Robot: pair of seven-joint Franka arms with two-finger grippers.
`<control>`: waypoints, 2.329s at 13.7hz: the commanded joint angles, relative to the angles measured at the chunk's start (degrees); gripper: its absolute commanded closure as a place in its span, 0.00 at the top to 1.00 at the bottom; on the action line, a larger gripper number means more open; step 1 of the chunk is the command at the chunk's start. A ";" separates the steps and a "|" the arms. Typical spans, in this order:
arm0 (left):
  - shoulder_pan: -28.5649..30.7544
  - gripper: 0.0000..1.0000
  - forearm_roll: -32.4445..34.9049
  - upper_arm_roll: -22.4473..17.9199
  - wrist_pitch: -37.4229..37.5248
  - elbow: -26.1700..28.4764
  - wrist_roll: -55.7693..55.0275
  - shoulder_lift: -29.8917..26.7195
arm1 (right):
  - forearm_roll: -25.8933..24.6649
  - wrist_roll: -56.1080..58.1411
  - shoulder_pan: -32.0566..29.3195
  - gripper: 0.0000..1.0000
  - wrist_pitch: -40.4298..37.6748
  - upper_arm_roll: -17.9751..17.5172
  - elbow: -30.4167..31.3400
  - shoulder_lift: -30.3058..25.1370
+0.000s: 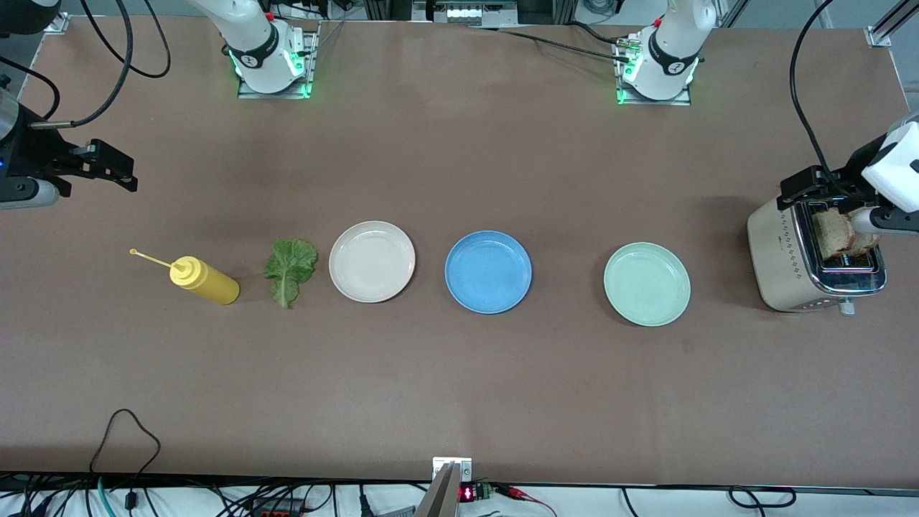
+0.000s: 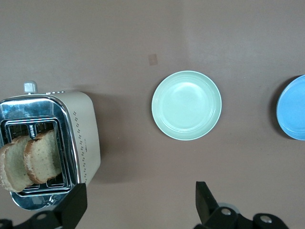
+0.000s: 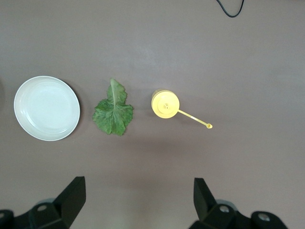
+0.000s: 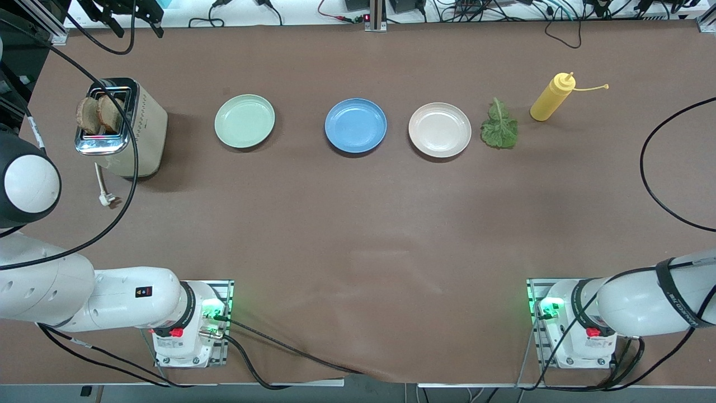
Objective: Make sandwich in blue plate with both arms
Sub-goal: 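Move the left gripper toward the bread slices in the toaster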
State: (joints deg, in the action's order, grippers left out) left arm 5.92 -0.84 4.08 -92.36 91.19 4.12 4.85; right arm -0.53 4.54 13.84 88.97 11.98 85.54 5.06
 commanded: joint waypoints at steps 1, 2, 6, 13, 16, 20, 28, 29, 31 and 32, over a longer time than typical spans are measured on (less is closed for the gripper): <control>0.32 1.00 -0.30 0.22 0.87 -1.37 1.24 0.42 | 0.00 -0.67 0.13 1.00 -0.38 -0.20 -0.20 -0.40; 0.32 1.00 -0.30 0.40 0.78 -1.37 1.24 0.42 | 0.00 -0.67 0.13 1.00 -0.38 -0.20 -0.20 -0.40; 0.40 1.00 -0.39 0.22 0.96 -1.37 1.16 0.42 | 0.00 -0.67 0.22 1.00 -0.29 -0.29 -0.20 -0.40; 0.40 1.00 -0.39 0.05 5.52 -1.37 0.45 1.91 | 0.00 -0.67 0.22 1.00 -0.38 -0.29 -0.20 -0.40; 0.67 1.00 3.99 -0.04 5.26 -1.80 1.68 4.89 | 0.00 -0.76 0.22 1.00 -0.47 -0.29 -0.20 -0.49; 1.11 1.00 13.39 -0.04 4.56 -7.26 3.08 10.52 | 0.09 -0.76 0.13 1.00 -0.38 -0.29 -0.20 -0.49; 10.50 1.00 11.50 0.31 -4.49 -0.94 12.05 11.76 | 0.09 -0.76 0.13 1.00 -0.47 -0.29 -0.20 -0.49; 12.43 1.00 9.04 0.40 -4.67 0.11 12.40 11.84 | 0.09 -0.76 0.13 1.00 -0.47 -0.29 -0.20 -0.49; 13.76 1.00 8.32 0.58 -7.81 3.10 13.19 11.67 | 0.09 -0.76 0.13 1.00 -0.47 -0.29 -0.20 -0.49; 14.46 1.00 8.23 0.58 -9.40 3.98 14.68 11.67 | 0.09 -0.76 0.13 1.00 -0.47 -0.29 -0.20 -0.49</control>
State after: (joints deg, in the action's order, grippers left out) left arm 18.86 8.45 3.80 -98.82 92.23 16.36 17.70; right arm -0.52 4.52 13.95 88.97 11.84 85.54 5.02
